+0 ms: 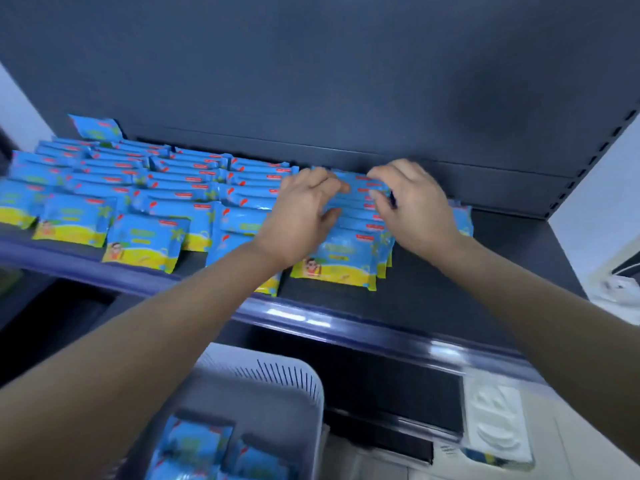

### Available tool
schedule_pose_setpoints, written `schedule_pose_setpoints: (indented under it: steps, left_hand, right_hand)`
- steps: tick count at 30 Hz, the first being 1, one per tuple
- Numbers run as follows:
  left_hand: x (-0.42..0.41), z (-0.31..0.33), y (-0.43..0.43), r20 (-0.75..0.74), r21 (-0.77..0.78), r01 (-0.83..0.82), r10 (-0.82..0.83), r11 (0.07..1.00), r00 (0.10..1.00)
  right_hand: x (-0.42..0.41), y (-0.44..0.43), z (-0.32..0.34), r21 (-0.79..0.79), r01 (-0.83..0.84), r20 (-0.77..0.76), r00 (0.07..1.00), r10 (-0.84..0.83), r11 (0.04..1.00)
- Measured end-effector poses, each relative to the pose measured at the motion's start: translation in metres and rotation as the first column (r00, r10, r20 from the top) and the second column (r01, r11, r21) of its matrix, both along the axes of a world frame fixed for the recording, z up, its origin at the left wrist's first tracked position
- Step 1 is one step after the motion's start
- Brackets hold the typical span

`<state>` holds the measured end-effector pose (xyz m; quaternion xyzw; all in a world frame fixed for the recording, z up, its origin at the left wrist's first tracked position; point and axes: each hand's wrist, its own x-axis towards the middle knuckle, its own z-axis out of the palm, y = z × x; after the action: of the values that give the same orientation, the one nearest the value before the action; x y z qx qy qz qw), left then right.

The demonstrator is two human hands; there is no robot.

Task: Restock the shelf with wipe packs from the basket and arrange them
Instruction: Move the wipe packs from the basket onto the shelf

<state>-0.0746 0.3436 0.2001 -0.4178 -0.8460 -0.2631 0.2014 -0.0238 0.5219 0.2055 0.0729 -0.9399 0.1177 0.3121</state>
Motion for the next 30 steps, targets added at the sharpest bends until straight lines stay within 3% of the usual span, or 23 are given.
schedule_pose_setpoints:
  steps: [4,8,10,13,18,20,22,24,28,30]
  left_hand:
    - [0.032,-0.019,-0.102,0.058,0.012,-0.086,0.085,0.996,0.995]
    - [0.056,-0.068,-0.186,0.220,-0.101,-0.131,0.151,0.986,0.964]
    - [0.064,-0.100,-0.218,0.331,-0.242,-0.122,0.200,0.963,0.922]
    - [0.075,-0.149,-0.254,0.454,-0.422,-0.053,0.261,0.905,0.852]
    - [0.092,-0.212,-0.290,0.571,-0.530,0.079,0.286,0.844,0.770]
    - [0.096,-0.232,-0.299,0.608,-0.566,0.128,0.307,0.815,0.732]
    - [0.098,-0.248,-0.302,0.635,-0.592,0.173,0.324,0.787,0.701]
    - [0.098,-0.260,-0.302,0.640,-0.633,0.220,0.342,0.742,0.687]
    - [0.094,-0.280,-0.296,0.631,-0.728,0.318,0.414,0.607,0.656]
    - [0.093,-0.290,-0.294,0.644,-0.736,0.348,0.443,0.581,0.623]
  right_hand:
    - [0.028,-0.091,-0.029,-0.030,-0.110,-0.021,0.994,0.110,0.993]
    - [0.057,-0.169,-0.083,0.010,-0.226,0.138,0.965,0.222,0.974]
    - [0.068,-0.198,-0.116,0.002,-0.272,0.311,0.915,0.258,0.962]
    - [0.079,-0.226,-0.167,-0.009,-0.285,0.616,0.753,0.229,0.959]
    - [0.105,-0.257,-0.234,0.003,-0.269,0.901,0.419,0.114,0.963]
    - [0.117,-0.267,-0.264,0.023,-0.316,0.952,0.295,0.076,0.948]
    - [0.128,-0.272,-0.290,0.066,-0.347,0.965,0.259,0.028,0.936]
    - [0.135,-0.277,-0.311,0.009,-0.298,0.977,0.207,0.056,0.955]
    - [0.135,-0.281,-0.312,0.031,-0.375,0.997,0.082,0.000,0.927]
    - [0.133,-0.279,-0.319,-0.006,-0.295,0.999,-0.032,-0.003,0.955]
